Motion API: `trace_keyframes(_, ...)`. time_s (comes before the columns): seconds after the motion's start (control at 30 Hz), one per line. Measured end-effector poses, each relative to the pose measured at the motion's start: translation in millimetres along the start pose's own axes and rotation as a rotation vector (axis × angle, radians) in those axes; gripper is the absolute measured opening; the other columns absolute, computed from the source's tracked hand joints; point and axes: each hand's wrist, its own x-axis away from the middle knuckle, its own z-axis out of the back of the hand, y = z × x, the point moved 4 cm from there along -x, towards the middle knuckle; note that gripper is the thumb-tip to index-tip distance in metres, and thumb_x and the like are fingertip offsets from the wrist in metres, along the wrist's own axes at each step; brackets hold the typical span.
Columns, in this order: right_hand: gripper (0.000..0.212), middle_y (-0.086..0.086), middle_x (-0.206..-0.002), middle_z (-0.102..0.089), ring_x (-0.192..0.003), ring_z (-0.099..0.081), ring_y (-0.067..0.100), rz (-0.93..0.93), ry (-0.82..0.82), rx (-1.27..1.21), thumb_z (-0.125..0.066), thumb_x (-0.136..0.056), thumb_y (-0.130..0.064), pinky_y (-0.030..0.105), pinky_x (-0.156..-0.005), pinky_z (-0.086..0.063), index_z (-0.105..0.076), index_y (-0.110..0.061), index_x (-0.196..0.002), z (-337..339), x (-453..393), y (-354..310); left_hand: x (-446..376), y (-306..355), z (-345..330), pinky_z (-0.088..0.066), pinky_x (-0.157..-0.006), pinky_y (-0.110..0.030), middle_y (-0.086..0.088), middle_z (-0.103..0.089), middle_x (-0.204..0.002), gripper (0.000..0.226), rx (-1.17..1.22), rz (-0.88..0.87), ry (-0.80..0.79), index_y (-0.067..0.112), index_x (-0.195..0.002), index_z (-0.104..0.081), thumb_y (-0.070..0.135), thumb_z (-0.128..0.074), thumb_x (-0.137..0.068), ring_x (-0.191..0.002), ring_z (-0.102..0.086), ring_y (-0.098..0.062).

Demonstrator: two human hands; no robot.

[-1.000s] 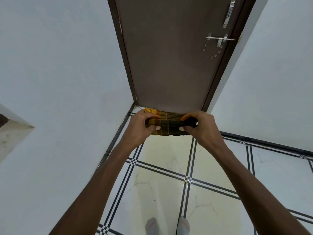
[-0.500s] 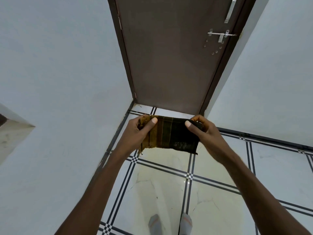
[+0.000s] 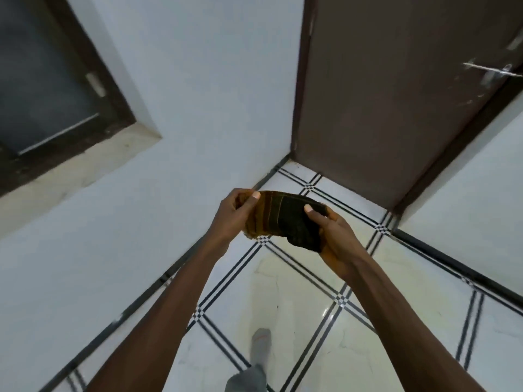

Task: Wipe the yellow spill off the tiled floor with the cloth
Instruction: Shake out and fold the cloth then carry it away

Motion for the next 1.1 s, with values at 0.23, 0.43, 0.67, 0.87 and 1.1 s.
trace_keyframes(0.23, 0.024, 0.009, -0.120, -0.077, -0.112, -0.074, 0.028, -0.032, -0.231, 0.315, -0.062, -0.105, -0.020, 0.038, -0.084, -0.063, -0.068, -0.018, -0.128, -72, 14, 73, 113, -55, 86, -0.059, -0.097, -0.033, -0.004, -0.073, -0.119, 0.033, 0.121, 0.058, 0.368, 0.014, -0.123, -0.066, 0.039, -0.061, -0.102, -0.109, -0.073, -0.018)
trace_keyframes(0.43, 0.025, 0.005, -0.127, -0.072, -0.120, -0.068, 0.024, -0.066, -0.401, 0.505, -0.065, -0.103, -0.025, 0.047, -0.106, -0.056, -0.067, -0.022, -0.127, -156, 61, 153, 242, -102, 167, -0.060, -0.075, -0.020, -0.008, -0.077, -0.113, 0.033, 0.257, 0.125, 0.610, 0.008, -0.122, -0.068, 0.034, -0.060, -0.104, -0.100, -0.077, -0.022)
trace_keyframes(0.67, 0.026, 0.009, -0.124, -0.073, -0.115, -0.070, 0.027, -0.168, -0.729, 0.612, -0.065, -0.103, -0.026, 0.049, -0.096, -0.062, -0.066, -0.018, -0.128, -287, 195, 257, 452, -175, 255, -0.060, -0.086, -0.027, -0.009, -0.077, -0.114, 0.027, 0.425, 0.120, 0.971, 0.011, -0.120, -0.070, 0.030, -0.060, -0.104, -0.106, -0.076, -0.026)
trace_keyframes(0.87, 0.018, 0.006, -0.117, -0.075, -0.110, -0.073, 0.025, -0.172, -1.016, 0.757, -0.065, -0.103, -0.029, 0.043, -0.092, -0.063, -0.069, -0.021, -0.118, -378, 368, 367, 670, -231, 293, -0.059, -0.092, -0.033, -0.009, -0.078, -0.111, 0.025, 0.483, 0.065, 1.225, 0.012, -0.117, -0.071, 0.030, -0.060, -0.104, -0.104, -0.076, -0.022)
trace_keyframes(1.1, 0.026, 0.004, -0.125, -0.071, -0.113, -0.069, 0.021, -0.155, -1.346, 0.875, -0.062, -0.105, -0.031, 0.034, -0.091, -0.063, -0.065, -0.021, -0.129, -447, 586, 494, 908, -294, 307, -0.060, -0.093, -0.034, -0.006, -0.078, -0.109, 0.026, 0.546, 0.116, 1.585, 0.012, -0.118, -0.070, 0.031, -0.057, -0.105, -0.104, -0.075, -0.022)
